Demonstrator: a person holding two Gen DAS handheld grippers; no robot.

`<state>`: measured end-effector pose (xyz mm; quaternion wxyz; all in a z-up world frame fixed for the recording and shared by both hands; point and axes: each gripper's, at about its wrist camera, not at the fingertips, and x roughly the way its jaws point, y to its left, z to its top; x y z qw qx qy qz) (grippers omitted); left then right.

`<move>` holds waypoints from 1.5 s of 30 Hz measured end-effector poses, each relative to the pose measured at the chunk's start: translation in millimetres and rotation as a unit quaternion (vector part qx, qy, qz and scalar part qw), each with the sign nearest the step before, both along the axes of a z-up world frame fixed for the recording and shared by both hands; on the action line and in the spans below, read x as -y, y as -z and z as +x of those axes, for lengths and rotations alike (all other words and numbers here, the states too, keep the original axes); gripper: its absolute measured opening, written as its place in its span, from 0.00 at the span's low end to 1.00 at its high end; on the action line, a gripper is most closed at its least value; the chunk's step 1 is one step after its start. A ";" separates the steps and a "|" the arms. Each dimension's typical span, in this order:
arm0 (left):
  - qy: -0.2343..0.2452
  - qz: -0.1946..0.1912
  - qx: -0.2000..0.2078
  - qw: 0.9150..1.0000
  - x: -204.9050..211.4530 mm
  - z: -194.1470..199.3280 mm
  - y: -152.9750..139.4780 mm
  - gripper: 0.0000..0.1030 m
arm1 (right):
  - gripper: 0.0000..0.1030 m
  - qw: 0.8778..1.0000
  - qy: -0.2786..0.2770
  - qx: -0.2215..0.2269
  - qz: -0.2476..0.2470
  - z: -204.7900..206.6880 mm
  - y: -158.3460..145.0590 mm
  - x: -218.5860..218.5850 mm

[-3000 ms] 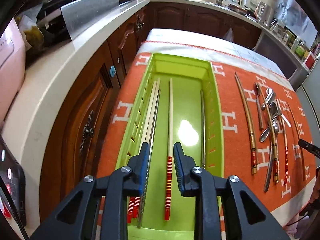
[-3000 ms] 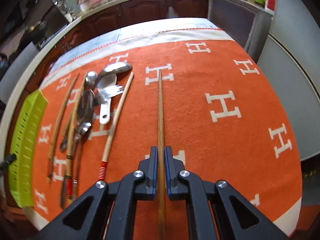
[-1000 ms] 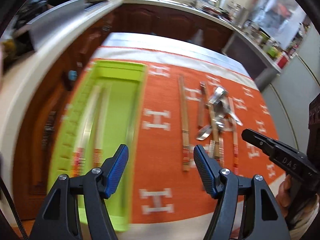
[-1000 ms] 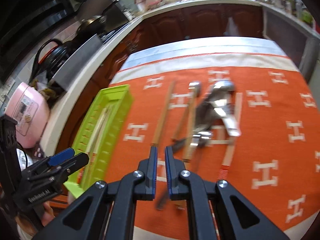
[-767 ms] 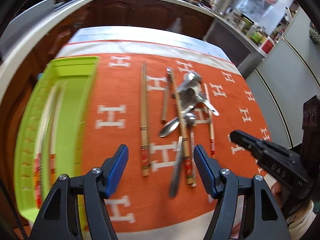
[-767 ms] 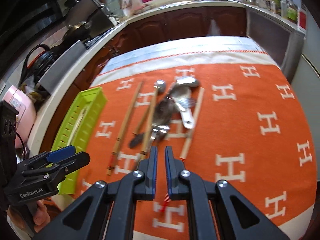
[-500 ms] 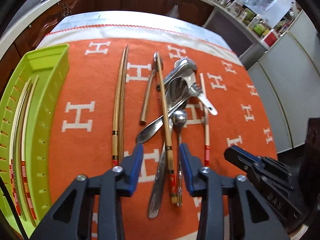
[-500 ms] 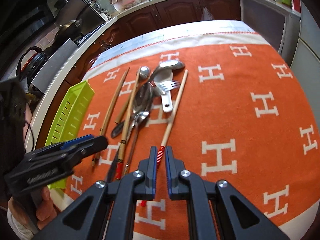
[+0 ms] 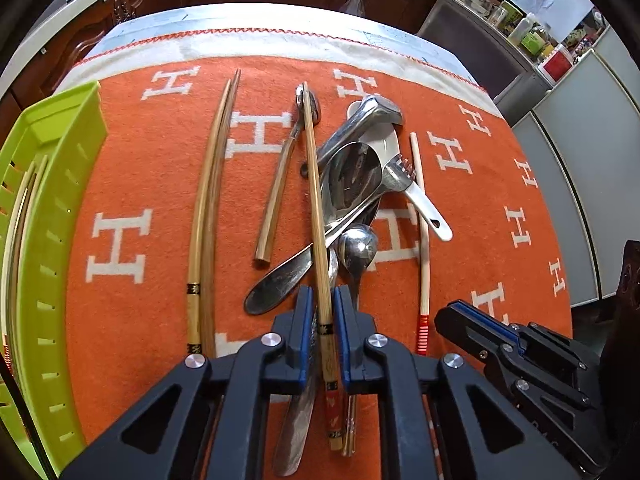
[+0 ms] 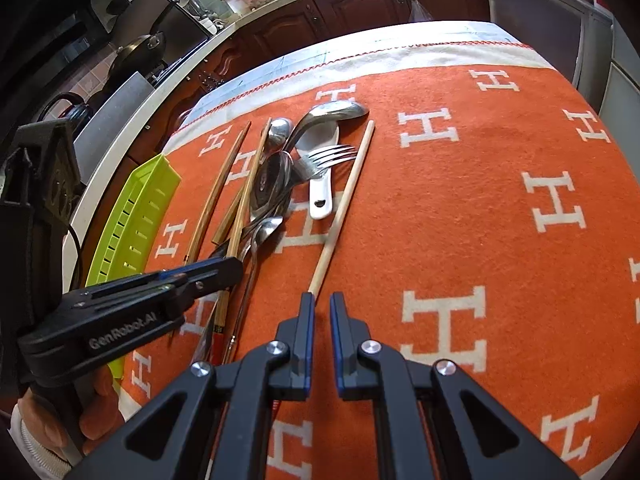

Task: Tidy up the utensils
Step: 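Close the left tool on a wooden chopstick while the right tool approaches a pale chopstick, then carry the left tool's chopstick into the tray and open while the right tool carries its red-banded chopstick there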

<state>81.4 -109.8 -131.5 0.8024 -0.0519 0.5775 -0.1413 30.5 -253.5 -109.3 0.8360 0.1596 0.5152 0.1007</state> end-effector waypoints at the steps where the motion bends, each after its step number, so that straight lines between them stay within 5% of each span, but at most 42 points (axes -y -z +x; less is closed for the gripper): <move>1: 0.000 0.001 0.002 1.000 1.1 0.9 0.2 0.08 | 0.07 1.000 0.000 0.000 0.003 0.7 0.0 0.2; 10: 0.000 -0.009 0.017 1.000 -1.5 -3.7 -0.6 0.06 | 0.08 1.000 0.003 -0.003 -0.011 11.2 1.6 -10.0; 21: 0.005 -0.028 0.044 0.999 -15.8 -16.8 -18.0 0.04 | 0.11 0.994 0.020 0.004 -0.111 20.7 -0.2 -39.0; 26: 0.002 -0.036 0.050 0.998 -27.0 -24.0 -28.0 0.04 | 0.21 0.998 0.030 -0.012 -0.058 22.3 -0.4 -35.0; 31: -0.014 -0.036 0.065 0.997 -53.6 -32.2 -50.9 0.04 | 0.23 0.994 0.032 0.001 -0.102 21.6 -0.8 -50.0; 36: -0.045 -0.010 0.097 0.994 -96.9 -42.5 -79.1 0.04 | 0.10 0.989 0.033 0.014 -0.145 16.4 -0.3 -55.5; 45: -0.123 0.060 0.123 0.983 -181.6 -57.6 -90.5 0.04 | 0.05 0.993 0.102 -0.014 -0.062 4.0 -1.6 -9.7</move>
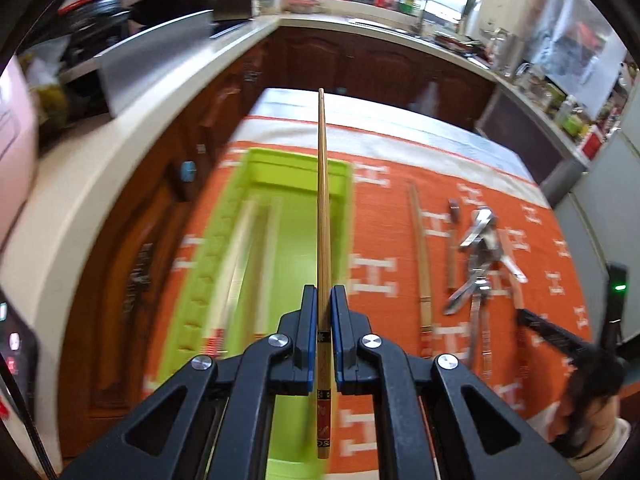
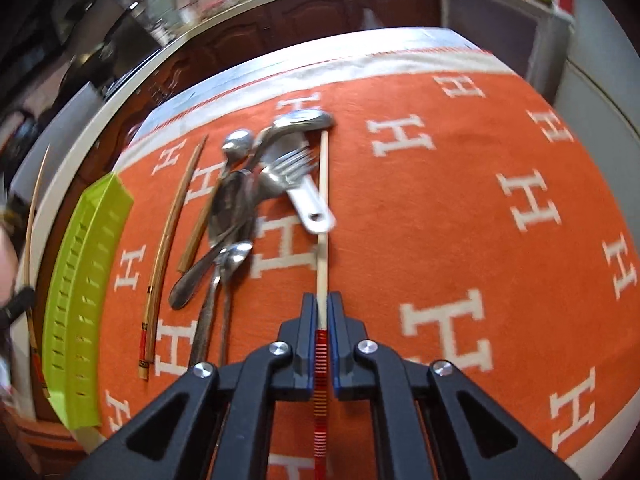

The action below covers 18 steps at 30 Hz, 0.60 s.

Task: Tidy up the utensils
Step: 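Carry the left tool's chopstick into the tray and open while the right tool carries its red-banded chopstick there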

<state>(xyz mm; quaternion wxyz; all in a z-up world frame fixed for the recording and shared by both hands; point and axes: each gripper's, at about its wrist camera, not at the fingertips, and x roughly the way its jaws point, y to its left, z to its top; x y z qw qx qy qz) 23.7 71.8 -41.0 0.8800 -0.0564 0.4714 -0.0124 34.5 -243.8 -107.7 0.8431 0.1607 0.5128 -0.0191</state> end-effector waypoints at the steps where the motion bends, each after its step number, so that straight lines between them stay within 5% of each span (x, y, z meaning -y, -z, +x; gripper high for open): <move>1: -0.004 0.005 -0.001 1.000 -4.4 -1.5 1.9 0.04 | 0.05 1.000 0.011 0.000 0.011 -3.7 -0.7 7.0; 9: -0.010 0.019 -0.037 0.999 -26.7 -2.4 33.9 0.04 | 0.05 0.998 0.054 0.015 0.043 -24.6 -19.4 31.1; 15: -0.006 0.030 -0.056 0.998 -33.7 -3.6 50.6 0.05 | 0.05 0.996 -0.029 0.045 0.074 -21.2 -56.5 -16.1; 18: -0.018 0.072 -0.048 0.996 -34.6 -5.7 53.8 0.08 | 0.05 0.991 -0.090 0.048 0.088 -10.1 -69.0 -60.2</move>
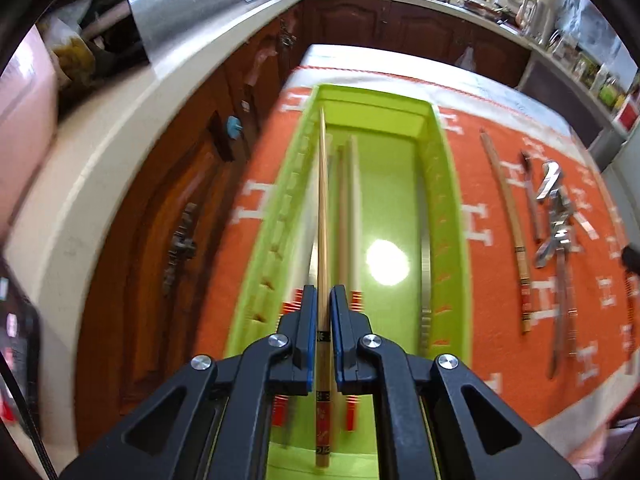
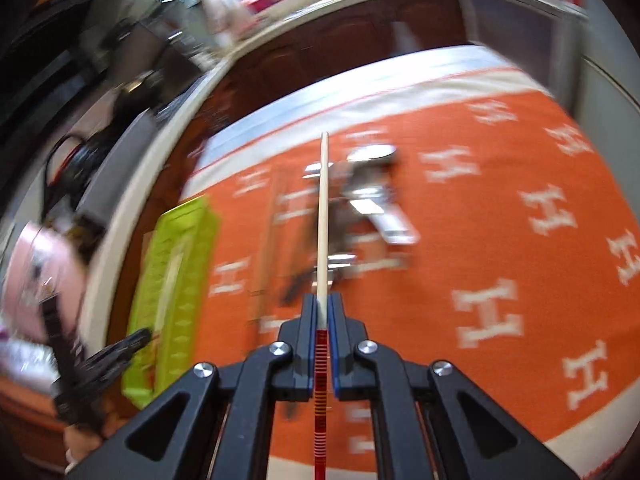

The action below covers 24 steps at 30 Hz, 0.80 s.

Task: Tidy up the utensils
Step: 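Carry the left tool's chopstick into the tray and open while the right tool carries its red-banded chopstick there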

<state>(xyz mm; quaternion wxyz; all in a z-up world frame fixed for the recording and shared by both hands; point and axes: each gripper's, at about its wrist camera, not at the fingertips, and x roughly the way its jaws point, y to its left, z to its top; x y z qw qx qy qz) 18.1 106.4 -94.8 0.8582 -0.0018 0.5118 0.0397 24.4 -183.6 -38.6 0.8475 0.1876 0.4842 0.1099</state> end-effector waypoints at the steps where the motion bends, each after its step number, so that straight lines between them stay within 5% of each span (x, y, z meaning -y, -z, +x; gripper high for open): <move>1: -0.006 0.006 0.004 1.000 -1.2 -1.4 -0.2 0.14 | 0.05 1.000 -0.020 0.001 0.001 4.3 -3.0 -15.0; 9: -0.046 -0.031 0.040 0.998 -20.6 -12.7 -18.5 0.21 | 0.05 0.992 -0.118 -0.021 0.025 40.2 1.4 -114.5; 13: -0.057 -0.033 0.044 0.997 -25.0 -15.7 -25.6 0.23 | 0.05 0.990 -0.118 -0.059 0.048 58.0 19.1 -147.7; 18: -0.059 -0.025 0.055 0.996 -23.3 -21.3 -31.4 0.37 | 0.07 0.988 -0.098 -0.085 0.081 66.5 29.9 -167.9; 24: -0.058 -0.028 0.061 0.996 -26.6 -25.5 -35.5 0.37 | 0.09 0.988 -0.119 -0.070 0.066 58.7 27.6 -173.2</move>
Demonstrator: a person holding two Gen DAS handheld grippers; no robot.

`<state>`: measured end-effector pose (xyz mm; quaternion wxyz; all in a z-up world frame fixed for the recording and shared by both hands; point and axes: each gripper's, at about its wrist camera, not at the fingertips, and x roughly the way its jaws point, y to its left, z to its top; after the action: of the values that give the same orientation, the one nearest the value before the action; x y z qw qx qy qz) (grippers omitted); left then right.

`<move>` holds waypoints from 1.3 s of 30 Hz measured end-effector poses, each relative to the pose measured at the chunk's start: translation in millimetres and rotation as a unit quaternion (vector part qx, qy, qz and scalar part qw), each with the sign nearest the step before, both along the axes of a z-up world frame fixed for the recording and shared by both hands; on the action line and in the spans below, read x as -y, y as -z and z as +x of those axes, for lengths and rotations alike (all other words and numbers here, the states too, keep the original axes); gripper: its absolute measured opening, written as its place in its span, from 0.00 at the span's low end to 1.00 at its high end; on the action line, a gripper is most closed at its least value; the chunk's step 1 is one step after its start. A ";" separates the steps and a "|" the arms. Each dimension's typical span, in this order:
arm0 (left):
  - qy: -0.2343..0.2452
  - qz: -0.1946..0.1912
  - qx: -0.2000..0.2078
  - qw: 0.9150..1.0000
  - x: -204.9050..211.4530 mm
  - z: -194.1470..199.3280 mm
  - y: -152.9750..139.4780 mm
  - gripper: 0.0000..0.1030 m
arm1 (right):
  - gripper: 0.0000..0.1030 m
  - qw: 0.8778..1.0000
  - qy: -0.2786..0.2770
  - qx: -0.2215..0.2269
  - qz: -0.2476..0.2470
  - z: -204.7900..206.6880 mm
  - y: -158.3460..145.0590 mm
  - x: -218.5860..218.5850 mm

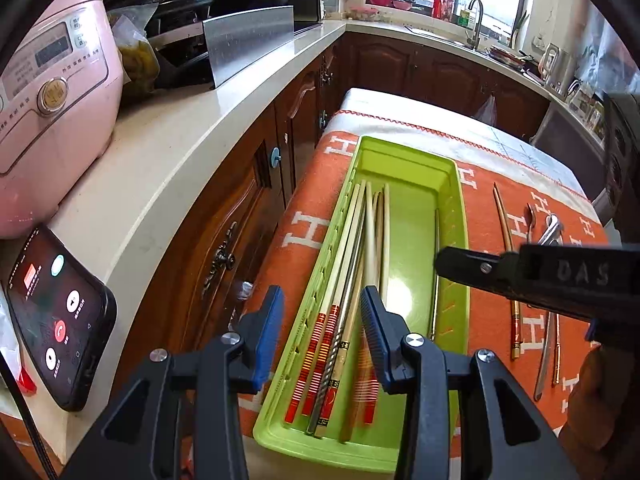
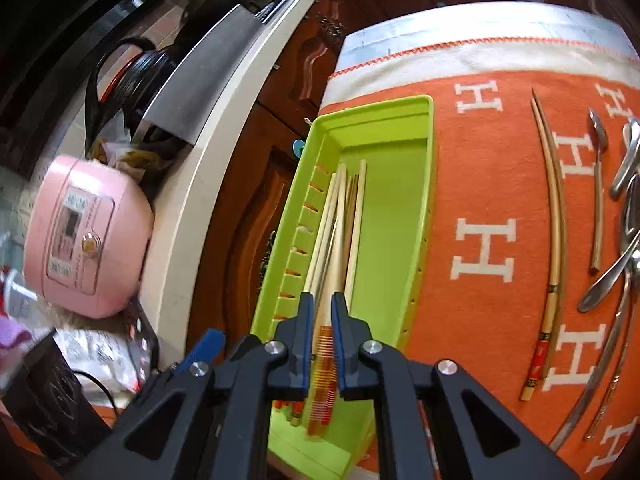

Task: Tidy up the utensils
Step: 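Carry the left tool's chopstick into the tray and open while the right tool carries its red-banded chopstick there, then move the left tool to a small steel spoon while the right tool moves to the steel fork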

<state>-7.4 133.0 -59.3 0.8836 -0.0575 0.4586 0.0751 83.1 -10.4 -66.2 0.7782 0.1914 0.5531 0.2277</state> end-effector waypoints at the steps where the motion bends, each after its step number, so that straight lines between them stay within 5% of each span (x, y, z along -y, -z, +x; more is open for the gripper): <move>1: 0.000 -0.002 -0.001 1.000 0.1 -0.1 0.4 0.37 | 0.09 1.000 -0.001 0.004 -0.005 -1.3 -1.1 3.5; 19: 0.092 -0.042 -0.014 0.995 74.7 0.8 -0.6 0.37 | 0.08 0.993 0.064 0.064 -0.079 -42.1 -7.0 138.6; 23: 0.117 -0.066 -0.020 0.991 97.3 3.5 4.5 0.37 | 0.09 0.990 0.104 0.058 -0.075 -46.4 1.4 175.2; 27: 0.144 -0.082 -0.036 0.986 123.1 10.6 14.0 0.37 | 0.22 0.987 0.133 0.055 -0.066 -49.8 10.7 203.2; 39: 0.188 -0.100 -0.064 0.975 180.0 62.9 31.1 0.37 | 0.22 0.985 0.155 0.064 -0.040 -18.9 28.8 229.8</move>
<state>55.5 -46.9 -90.4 0.8405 -0.0535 0.5221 -0.1346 64.2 -240.2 -95.0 0.8447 0.2288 0.4747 0.0937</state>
